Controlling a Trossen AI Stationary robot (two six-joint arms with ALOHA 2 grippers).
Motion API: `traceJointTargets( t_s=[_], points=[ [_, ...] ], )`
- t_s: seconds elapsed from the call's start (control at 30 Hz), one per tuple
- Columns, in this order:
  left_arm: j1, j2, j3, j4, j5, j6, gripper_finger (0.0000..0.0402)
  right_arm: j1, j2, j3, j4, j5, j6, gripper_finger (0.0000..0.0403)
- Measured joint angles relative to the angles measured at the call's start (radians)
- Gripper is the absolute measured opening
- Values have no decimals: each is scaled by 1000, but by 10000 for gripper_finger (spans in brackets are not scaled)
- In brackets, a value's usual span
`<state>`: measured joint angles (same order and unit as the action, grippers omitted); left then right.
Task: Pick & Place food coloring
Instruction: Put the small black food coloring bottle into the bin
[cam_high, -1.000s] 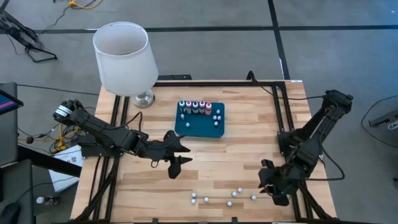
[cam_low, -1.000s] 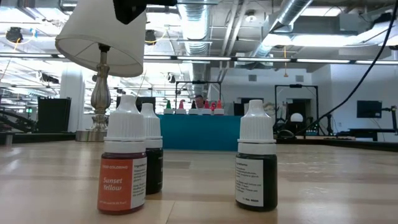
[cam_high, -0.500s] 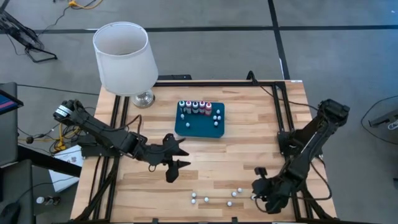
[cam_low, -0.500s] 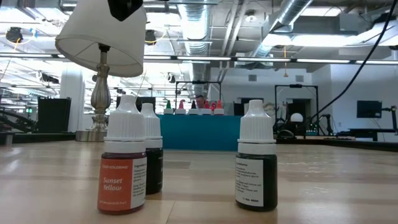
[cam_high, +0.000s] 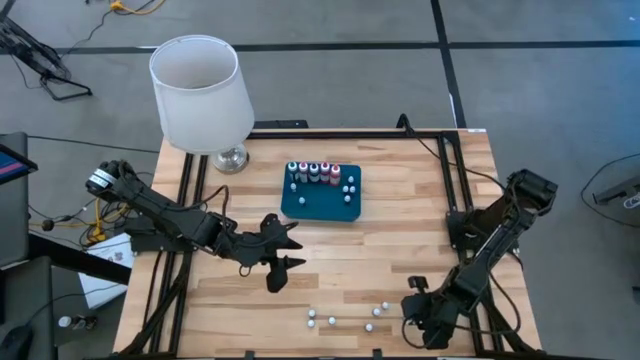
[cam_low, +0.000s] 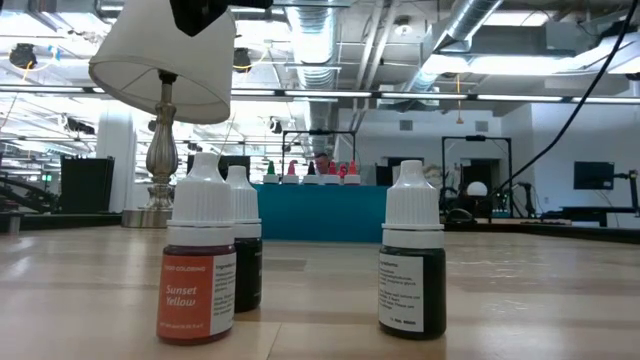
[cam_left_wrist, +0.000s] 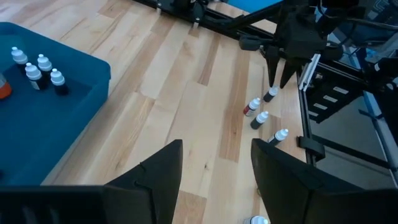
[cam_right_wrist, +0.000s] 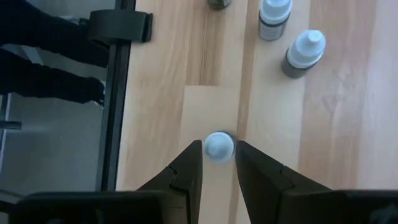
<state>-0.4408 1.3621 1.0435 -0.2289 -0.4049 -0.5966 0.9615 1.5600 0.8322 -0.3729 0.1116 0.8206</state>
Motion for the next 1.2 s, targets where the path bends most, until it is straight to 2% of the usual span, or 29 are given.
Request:
traceJointTargets(
  t_s=[0.33,0.9,1.2],
  points=[
    [0,0,0,-7,-1,-1,182,-4,0,0,-12,0,8,86],
    [0,0,0,-8,0,-11,182,-4,0,0,7,18,-74,87],
    [-13,0,0,-9,0,-11,182,-8,0,0,8,19,-88,110]
  ],
)
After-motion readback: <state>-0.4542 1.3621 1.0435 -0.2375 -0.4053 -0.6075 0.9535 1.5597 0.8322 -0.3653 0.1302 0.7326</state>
